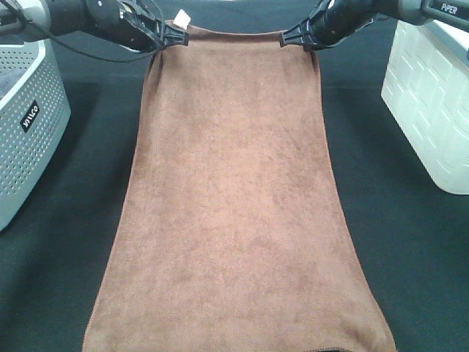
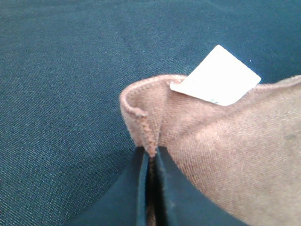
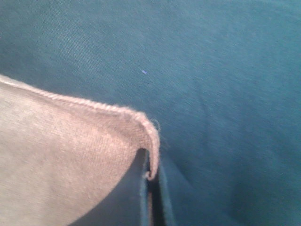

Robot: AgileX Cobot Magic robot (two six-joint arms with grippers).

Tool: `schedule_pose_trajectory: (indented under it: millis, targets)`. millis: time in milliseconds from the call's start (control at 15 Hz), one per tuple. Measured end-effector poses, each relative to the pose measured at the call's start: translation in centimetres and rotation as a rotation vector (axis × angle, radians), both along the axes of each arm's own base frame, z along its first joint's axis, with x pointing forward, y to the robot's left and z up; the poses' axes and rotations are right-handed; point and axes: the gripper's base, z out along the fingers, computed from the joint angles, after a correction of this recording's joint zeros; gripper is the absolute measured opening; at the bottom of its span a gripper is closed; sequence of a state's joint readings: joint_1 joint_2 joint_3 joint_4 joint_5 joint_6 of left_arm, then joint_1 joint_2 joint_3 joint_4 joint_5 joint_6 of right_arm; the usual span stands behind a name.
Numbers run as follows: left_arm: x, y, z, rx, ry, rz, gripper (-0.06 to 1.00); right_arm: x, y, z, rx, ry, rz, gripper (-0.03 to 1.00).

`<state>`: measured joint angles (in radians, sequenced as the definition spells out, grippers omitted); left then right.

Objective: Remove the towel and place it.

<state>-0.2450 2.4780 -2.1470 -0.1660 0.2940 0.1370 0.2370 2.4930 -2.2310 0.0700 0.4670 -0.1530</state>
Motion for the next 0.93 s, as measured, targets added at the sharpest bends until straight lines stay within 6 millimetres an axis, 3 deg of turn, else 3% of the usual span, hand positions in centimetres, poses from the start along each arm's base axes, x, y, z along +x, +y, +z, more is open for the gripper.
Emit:
schedule_pose_trajectory:
  millis: [333,667,933]
  targets:
    - [0.3,0.0,-1.6,0.006,-0.001,0.004,0.00,0.6,0.1,-3.6,0.018,0.026,-0.011,0.01]
    - [1.0,0.0,-4.9,0.003,-0.037,0.020,0.00,1.2,0.3,-6.4,0.014,0.015,-0.005,0.01]
    - [1.3,0.0,-6.8,0.002,-0.059,0.029,0.00,1.8,0.5,-7.6,0.045,0.006,-0.013,0.01]
